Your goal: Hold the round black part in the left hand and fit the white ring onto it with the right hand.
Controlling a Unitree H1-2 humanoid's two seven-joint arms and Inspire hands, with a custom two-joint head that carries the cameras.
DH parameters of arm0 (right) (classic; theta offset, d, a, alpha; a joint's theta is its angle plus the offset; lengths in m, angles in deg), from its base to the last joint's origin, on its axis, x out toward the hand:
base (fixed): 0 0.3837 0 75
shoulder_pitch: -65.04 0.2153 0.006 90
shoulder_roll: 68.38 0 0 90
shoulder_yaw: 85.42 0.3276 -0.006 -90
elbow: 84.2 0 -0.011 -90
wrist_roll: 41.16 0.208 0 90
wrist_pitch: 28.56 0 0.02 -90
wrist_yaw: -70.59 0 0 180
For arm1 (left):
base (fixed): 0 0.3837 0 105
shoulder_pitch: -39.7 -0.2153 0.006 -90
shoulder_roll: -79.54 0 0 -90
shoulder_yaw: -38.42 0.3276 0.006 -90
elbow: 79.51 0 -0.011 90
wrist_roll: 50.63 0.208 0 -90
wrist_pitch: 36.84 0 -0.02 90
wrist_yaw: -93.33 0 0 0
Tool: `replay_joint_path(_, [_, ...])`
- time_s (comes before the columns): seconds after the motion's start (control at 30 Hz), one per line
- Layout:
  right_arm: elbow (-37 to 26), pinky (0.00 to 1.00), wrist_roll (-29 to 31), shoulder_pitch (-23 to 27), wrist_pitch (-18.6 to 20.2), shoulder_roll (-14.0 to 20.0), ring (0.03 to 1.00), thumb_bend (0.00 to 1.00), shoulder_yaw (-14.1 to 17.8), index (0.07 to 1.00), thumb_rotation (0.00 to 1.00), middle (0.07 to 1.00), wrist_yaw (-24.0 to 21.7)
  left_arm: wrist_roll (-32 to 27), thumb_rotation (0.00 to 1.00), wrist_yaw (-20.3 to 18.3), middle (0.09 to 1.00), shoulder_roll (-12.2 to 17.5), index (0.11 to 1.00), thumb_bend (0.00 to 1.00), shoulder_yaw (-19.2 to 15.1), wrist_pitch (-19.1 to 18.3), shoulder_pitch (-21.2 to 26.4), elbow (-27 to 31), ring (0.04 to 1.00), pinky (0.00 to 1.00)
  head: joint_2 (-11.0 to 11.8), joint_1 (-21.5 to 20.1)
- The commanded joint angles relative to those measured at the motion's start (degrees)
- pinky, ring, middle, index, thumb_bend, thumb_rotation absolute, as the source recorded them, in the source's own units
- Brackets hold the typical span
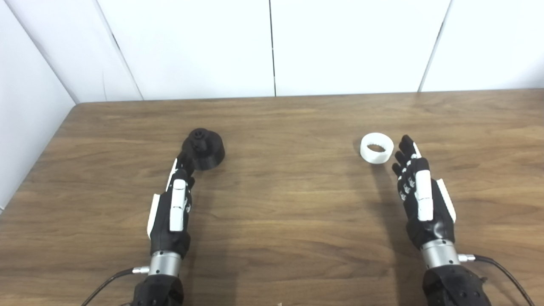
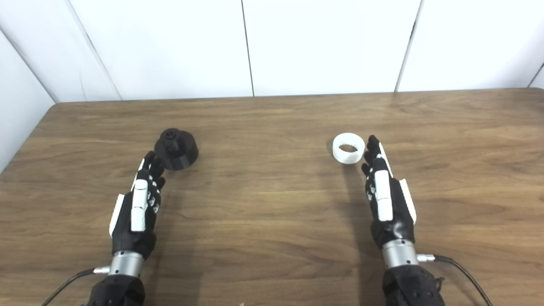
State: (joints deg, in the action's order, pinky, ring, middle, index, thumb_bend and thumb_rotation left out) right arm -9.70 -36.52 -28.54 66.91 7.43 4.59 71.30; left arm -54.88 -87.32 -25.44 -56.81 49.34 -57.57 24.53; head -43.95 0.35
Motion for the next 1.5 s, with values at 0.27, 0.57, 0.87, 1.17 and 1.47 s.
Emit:
replay_joint_path(0.27, [-1.9, 1.00, 0.5, -3.2, -2.0, -1.2, 1.000, 0.63, -0.3, 0.984, 1.00, 1.000, -0.1, -0.4, 0.94, -0.5, 1.000, 1.1, 1.000, 0.53, -0.3, 2.5, -1.4, 1.3, 1.000, 1.00, -0.2, 0.0])
replay_joint_path(0.57, [-1.9, 1.00, 0.8, -3.2, -2.0, -1.2, 1.000, 0.63, -0.4, 0.983, 1.00, 1.000, -0.3, -0.7, 0.90, -1.4, 1.000, 2.4, 1.000, 0.49, -0.8, 0.4, -0.5, 2.5, 1.000, 1.00, 0.0, 0.4])
replay_joint_path(0.87, [-1.7, 1.00, 0.5, -3.2, -2.2, -1.3, 1.000, 0.63, -0.6, 0.979, 1.00, 1.000, -0.1, 1.9, 0.72, -3.0, 1.000, 8.4, 1.000, 0.68, -2.2, -3.2, 1.9, 2.9, 1.000, 1.00, 0.1, 0.7])
replay_joint_path(1.17, [-1.4, 1.00, 0.1, -3.4, -2.3, -1.3, 1.000, 0.64, -1.2, 0.979, 1.00, 1.000, -0.2, 11.4, 0.61, -3.1, 1.000, 15.9, 1.000, 0.77, -0.5, -7.7, 6.3, 3.2, 1.000, 1.00, 0.3, 0.7])
replay_joint_path(1.47, [-0.7, 1.00, 0.2, -3.3, -2.6, -1.3, 1.000, 0.65, -1.2, 0.979, 1.00, 1.000, -0.2, 17.2, 0.41, -3.8, 1.000, 19.2, 0.982, 0.89, 0.5, -10.9, 11.5, 1.4, 1.000, 1.00, 0.8, 0.9])
